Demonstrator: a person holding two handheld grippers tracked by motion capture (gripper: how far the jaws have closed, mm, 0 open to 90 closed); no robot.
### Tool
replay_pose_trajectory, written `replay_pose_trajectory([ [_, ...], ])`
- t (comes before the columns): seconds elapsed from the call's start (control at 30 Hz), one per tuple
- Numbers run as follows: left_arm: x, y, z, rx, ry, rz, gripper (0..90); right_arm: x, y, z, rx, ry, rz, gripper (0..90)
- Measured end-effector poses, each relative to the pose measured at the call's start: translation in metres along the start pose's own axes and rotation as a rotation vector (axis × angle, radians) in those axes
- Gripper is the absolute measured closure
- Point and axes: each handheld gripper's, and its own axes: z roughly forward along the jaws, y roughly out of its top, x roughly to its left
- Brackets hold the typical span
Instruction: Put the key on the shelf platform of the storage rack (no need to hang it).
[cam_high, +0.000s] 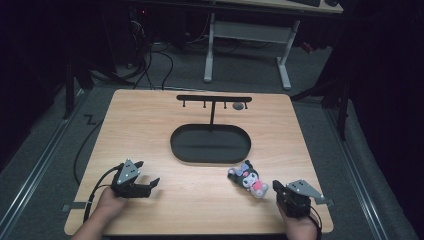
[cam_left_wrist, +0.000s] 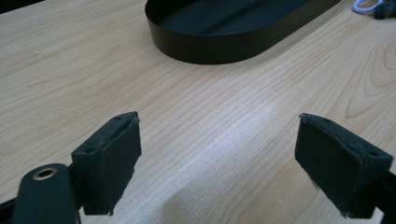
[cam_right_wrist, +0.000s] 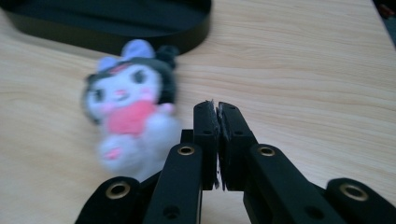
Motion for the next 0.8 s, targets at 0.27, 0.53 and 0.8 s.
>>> replay_pose_trajectory([
  [0.27, 0.000, 0.000, 0.000, -0.001, 0.003, -0.002, 15.4, -0.008, 0.000, 0.016, 0.042, 0.010, 0.012, 86.8],
  [0.53, 0.000, 0.000, 0.000, -0.006, 0.003, -0.004, 15.4, 0.012, -0.007, 0.006, 0.053, 0.078, -0.020, 86.8],
  [0.8, 0.001, 0.000, 0.000, -0.006, 0.002, -0.005, 15.4, 0.026, -0.005, 0.003, 0.052, 0.092, -0.073, 85.4],
])
